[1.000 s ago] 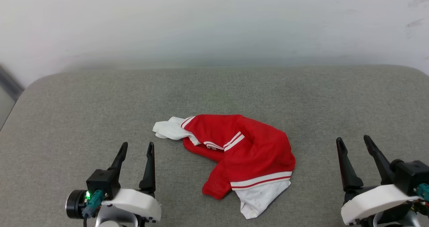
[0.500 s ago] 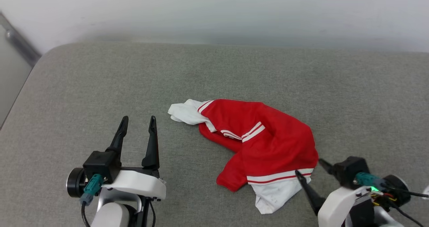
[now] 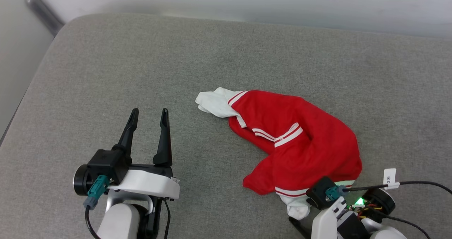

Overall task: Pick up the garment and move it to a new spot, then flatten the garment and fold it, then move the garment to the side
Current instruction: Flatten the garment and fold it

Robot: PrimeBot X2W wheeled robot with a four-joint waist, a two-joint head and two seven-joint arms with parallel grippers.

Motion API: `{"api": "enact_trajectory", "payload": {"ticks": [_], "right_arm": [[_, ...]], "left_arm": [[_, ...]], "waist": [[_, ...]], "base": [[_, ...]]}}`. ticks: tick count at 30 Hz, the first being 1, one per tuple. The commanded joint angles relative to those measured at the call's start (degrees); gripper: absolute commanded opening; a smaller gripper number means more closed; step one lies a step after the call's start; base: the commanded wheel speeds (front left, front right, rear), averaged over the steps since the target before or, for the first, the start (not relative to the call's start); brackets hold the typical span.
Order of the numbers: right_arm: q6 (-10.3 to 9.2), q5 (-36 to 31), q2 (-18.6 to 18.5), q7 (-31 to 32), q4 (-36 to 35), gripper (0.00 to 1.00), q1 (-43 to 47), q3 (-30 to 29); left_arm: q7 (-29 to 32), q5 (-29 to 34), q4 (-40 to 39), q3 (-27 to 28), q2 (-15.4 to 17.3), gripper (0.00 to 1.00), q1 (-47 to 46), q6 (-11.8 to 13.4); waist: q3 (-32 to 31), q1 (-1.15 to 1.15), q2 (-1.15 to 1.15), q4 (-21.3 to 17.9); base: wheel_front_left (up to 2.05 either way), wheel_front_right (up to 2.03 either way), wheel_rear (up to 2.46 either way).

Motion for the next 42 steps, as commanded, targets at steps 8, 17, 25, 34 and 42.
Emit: {"api": "enact_trajectory", "payload": {"ticks": [8, 17, 25, 34, 42], "right_arm": [[0.0, 6.2, -2.5, 5.7, 9.8, 0.09, -3.4, 8.9], [-0.02, 4.6, -0.9, -4.7, 0.6, 0.0, -9.8, 6.0], [-0.02, -0.2, 3.1, -11.0, -4.4, 0.0, -10.6, -8.0], [-0.02, -1.1, 8.0, -11.6, 3.5, 0.0, -7.7, -30.3], [-0.02, 1.1, 10.8, -14.2, 17.1, 0.0, -8.8, -42.3]], "left_arm": [[-0.1, 1.1, 0.2, 1.4, -1.2, 1.0, -1.7, -1.3], [-0.1, 2.2, 0.6, 3.0, -1.4, 1.0, -0.3, -2.0], [-0.1, 2.9, 0.2, 4.0, -1.4, 1.0, 0.4, -2.5], [-0.1, 3.4, 0.3, 4.3, -1.5, 1.0, -0.7, -3.3], [-0.1, 4.0, 0.2, 4.4, -1.4, 1.0, -2.0, -3.7]], "waist": [[2.8, -0.01, 0.0, 1.1], [-0.4, -0.01, 0.0, -1.6], [-1.1, -0.01, 0.0, -5.4], [0.5, -0.01, 0.0, -8.7], [3.2, -0.01, 0.0, -10.4]], "base": [[0.0, 0.0, 0.0], [0.0, 0.0, 0.0], [0.0, 0.0, 0.0], [0.0, 0.0, 0.0], [0.0, 0.0, 0.0]]}}
